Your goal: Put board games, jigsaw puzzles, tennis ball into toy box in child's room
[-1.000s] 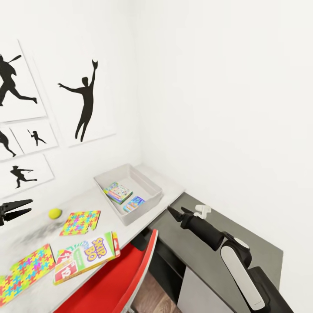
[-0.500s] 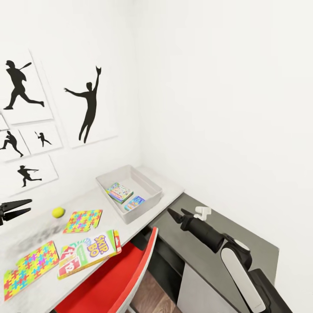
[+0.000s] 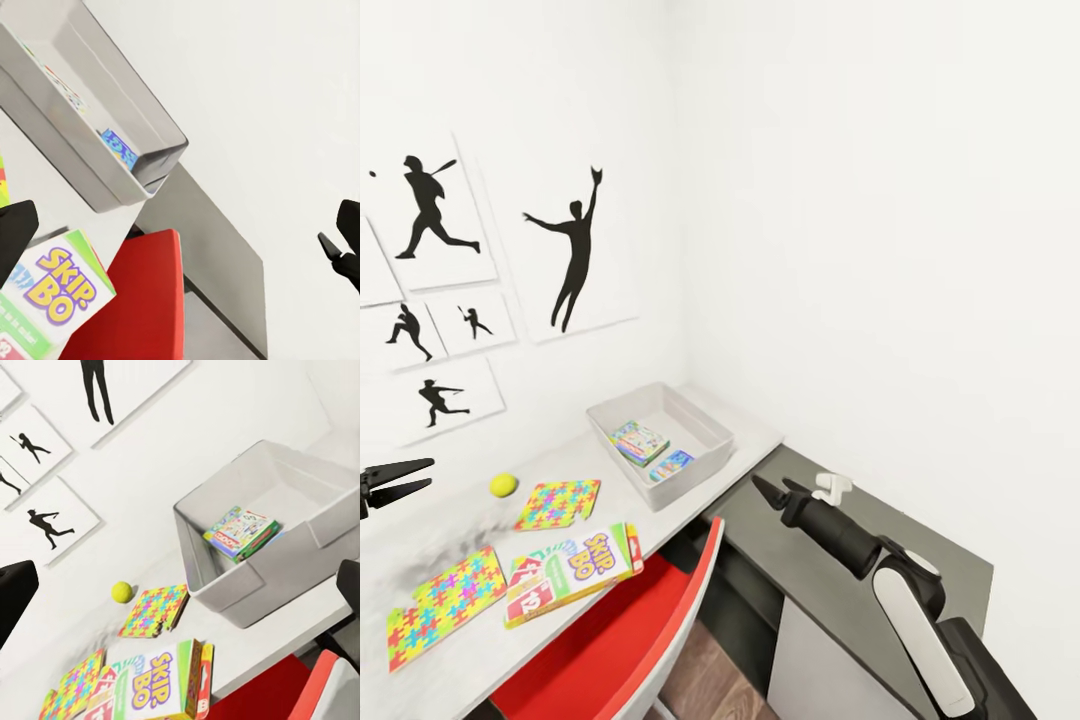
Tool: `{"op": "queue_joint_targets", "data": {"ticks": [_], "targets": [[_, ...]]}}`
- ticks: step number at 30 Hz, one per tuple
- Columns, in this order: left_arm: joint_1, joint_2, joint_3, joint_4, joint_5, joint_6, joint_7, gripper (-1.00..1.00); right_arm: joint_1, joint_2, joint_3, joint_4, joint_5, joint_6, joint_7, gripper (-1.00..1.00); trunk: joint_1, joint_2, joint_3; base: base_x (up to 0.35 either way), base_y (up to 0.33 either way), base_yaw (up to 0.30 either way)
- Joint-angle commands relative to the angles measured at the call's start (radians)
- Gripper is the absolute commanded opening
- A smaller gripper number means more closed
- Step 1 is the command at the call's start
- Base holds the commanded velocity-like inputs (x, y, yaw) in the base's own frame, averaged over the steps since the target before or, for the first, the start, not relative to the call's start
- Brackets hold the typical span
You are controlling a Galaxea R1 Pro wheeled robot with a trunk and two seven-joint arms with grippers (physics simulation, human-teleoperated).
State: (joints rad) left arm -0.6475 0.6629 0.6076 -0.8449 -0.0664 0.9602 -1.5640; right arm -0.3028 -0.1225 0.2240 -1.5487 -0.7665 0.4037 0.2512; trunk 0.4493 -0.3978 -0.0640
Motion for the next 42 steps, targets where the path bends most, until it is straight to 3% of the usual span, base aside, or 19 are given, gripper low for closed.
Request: {"op": "queue_joint_targets", "data": {"ticks": [1,10,30,42], "targets": [[-0.001,0.000,0.001,0.000,-0.007,0.011,-0.007,1.00,-0.001,0.000,-0.001,-0.001,-0.007,0.004,0.000,1.00,0.001,-0.002,-0.001,-0.003,0.000,0.063],[-0.001,0.002,0.002,0.000,-0.007,0.010,-0.007,1.00,-0.001,-0.001,-0.003,-0.001,-0.012,0.004,0.001,1.00,0.001,-0.002,0.010,-0.001,0.000,0.053],[-0.001,0.003,0.002,0.000,-0.007,0.010,-0.007,1.00,0.004,0.002,-0.003,-0.001,-0.014,0.004,0.000,1.00,0.001,-0.002,0.011,-0.004,0.000,0.004],[-0.001,0.002,0.001,0.000,-0.007,0.010,-0.007,1.00,0.004,0.004,-0.003,-0.001,-0.009,0.004,-0.001,1.00,0.001,-0.002,0.015,-0.197,0.000,0.235]]}}
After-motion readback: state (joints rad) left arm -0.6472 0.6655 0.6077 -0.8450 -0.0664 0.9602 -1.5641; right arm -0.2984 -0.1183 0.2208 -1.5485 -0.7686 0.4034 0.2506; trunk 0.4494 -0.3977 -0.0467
